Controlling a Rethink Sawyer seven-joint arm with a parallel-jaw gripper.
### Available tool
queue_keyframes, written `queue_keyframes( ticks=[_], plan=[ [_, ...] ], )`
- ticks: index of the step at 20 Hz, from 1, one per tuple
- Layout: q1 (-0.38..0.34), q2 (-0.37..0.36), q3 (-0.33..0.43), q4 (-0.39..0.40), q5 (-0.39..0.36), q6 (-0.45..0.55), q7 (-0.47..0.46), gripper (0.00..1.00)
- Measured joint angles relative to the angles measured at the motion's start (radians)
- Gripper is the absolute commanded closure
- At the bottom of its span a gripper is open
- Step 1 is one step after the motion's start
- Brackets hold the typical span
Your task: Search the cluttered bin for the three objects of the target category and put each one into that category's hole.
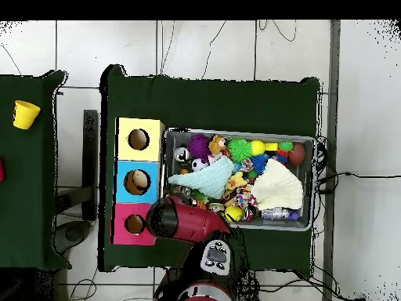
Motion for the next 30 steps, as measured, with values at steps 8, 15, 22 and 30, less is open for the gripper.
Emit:
queue_keyframes(
  ticks=[8,15,22,30],
  plan=[
    [-0.036,0.034,0.008,0.001,0.0,0.0,0.0,0.0],
    [-0.15,0.026,0.11,0.025,0.0,0.0,0.0,0.0],
    [-0.255,-0.009,0.206,0.075,0.0,0.0,0.0,0.0],
    [-0.282,-0.073,0.256,0.123,0.0,0.044,0.0,0.0]
  ],
)
